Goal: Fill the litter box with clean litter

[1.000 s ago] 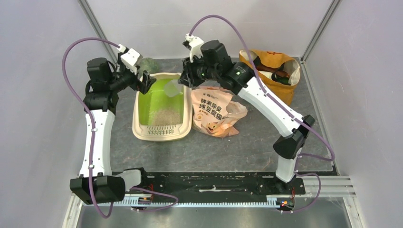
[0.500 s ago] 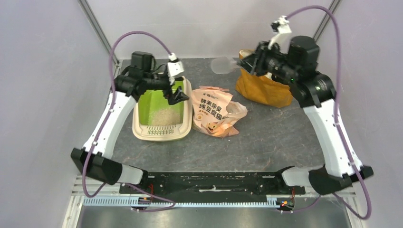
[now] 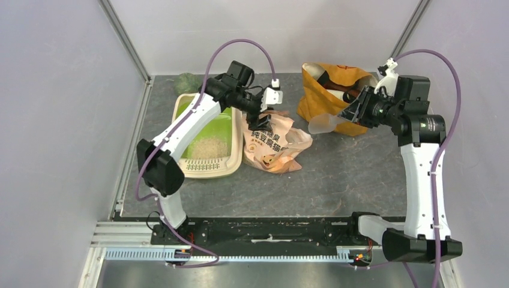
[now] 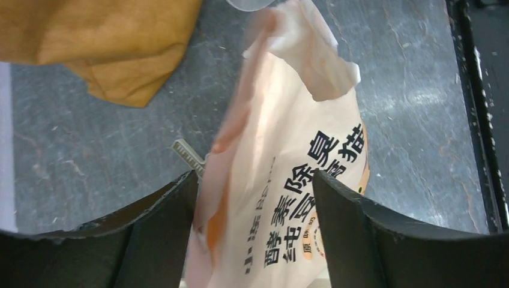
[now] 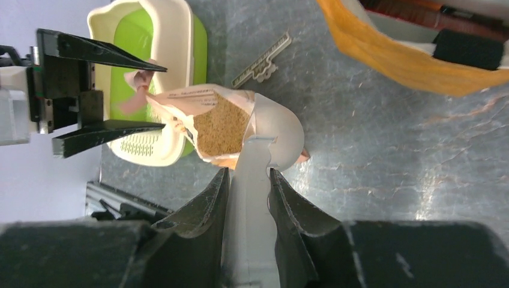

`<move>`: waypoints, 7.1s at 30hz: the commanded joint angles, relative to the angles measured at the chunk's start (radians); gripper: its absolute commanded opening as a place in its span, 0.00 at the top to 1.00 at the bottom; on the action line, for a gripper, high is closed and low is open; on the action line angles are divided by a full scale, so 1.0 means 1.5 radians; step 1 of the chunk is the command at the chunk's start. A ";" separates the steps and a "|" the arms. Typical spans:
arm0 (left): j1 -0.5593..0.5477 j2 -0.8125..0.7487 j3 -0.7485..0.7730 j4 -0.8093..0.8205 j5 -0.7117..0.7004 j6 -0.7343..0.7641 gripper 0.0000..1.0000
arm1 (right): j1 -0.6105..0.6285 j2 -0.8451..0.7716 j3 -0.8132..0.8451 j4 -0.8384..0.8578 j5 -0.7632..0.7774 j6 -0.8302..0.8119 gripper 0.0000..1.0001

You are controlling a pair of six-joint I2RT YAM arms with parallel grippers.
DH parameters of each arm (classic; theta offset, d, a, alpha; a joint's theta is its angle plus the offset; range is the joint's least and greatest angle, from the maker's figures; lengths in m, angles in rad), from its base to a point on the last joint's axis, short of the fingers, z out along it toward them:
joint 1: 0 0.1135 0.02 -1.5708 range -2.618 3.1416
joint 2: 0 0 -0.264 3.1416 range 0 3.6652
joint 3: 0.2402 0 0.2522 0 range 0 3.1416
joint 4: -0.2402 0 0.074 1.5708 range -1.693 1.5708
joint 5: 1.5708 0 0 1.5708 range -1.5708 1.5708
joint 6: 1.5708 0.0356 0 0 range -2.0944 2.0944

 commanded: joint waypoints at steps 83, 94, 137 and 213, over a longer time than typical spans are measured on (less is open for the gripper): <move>-0.043 -0.106 -0.087 -0.097 -0.031 0.093 0.98 | 0.117 -0.040 -0.648 0.875 -0.196 0.593 1.00; -0.043 -0.101 -0.085 -0.097 -0.032 0.089 0.98 | 0.057 -0.045 -0.710 0.890 -0.241 0.613 1.00; -0.043 -0.099 -0.088 -0.102 -0.064 0.074 0.98 | -0.064 0.116 -0.730 1.210 -0.459 0.848 1.00; -0.024 -0.147 -0.103 -0.108 -0.097 0.088 0.14 | -0.218 0.082 -0.490 1.131 -0.515 1.006 1.00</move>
